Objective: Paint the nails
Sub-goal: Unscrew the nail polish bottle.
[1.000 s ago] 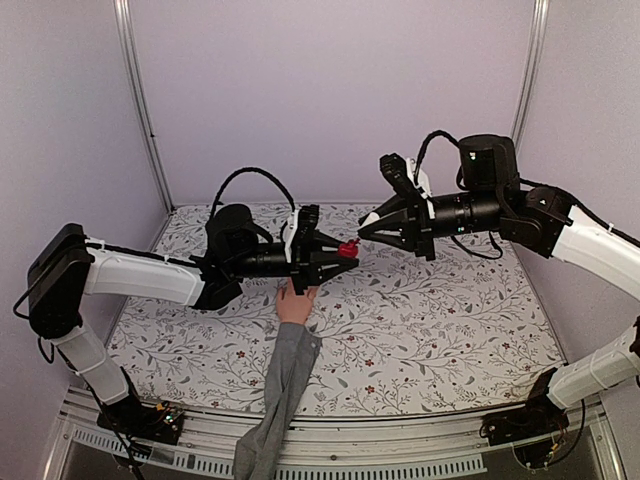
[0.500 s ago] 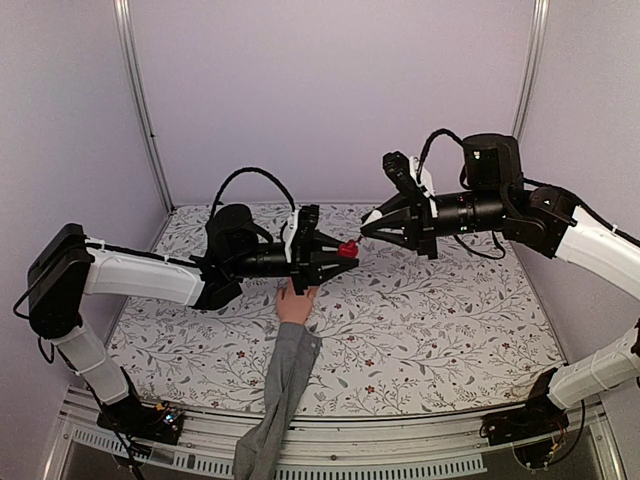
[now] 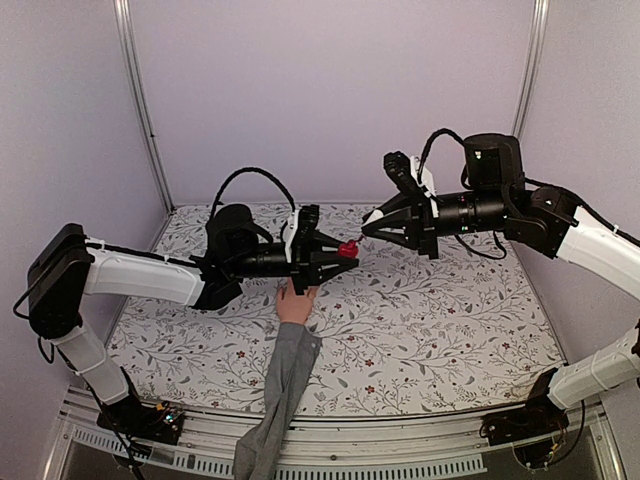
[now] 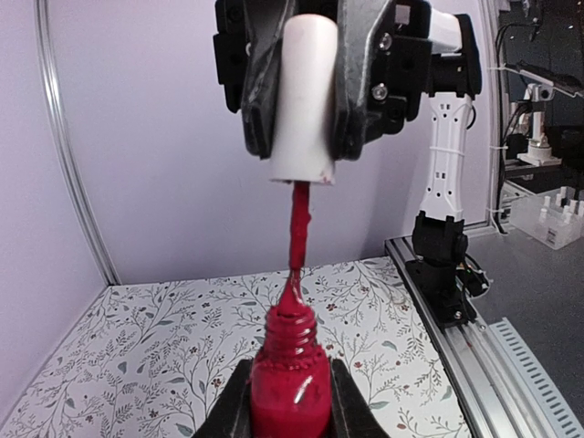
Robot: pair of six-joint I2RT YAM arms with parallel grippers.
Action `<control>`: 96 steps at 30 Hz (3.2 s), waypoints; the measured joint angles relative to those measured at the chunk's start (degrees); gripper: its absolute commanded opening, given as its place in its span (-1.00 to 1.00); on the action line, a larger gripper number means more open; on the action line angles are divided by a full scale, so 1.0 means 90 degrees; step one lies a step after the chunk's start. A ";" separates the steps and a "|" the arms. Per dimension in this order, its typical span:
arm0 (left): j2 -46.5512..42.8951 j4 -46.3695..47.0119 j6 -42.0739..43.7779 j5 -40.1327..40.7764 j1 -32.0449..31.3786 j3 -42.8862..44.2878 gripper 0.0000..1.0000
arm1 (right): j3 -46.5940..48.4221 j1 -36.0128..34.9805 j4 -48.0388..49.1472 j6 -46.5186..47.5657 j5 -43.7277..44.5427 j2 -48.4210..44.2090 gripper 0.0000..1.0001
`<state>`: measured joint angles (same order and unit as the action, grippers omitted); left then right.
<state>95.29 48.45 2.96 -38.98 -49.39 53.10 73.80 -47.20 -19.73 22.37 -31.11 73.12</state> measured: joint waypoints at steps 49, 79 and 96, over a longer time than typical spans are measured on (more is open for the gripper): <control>0.0090 -0.0430 0.0289 0.0148 -0.0053 0.0107 -1.00 | -0.0019 0.0000 0.0090 -0.0002 -0.0097 0.0053 -1.00; 0.0090 -0.0425 0.0287 0.0148 -0.0053 0.0107 -1.00 | -0.0083 0.0015 0.0102 -0.0002 0.0304 0.0029 -1.00; -0.0335 -0.0284 -0.0199 0.0668 0.0539 -0.0454 -1.00 | -0.0517 0.0726 0.1086 -0.0454 0.0056 -0.0250 -1.00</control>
<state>92.27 45.89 1.17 -32.97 -44.53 49.01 69.14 -40.66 -9.96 18.28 -30.61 70.87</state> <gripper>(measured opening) 0.199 0.123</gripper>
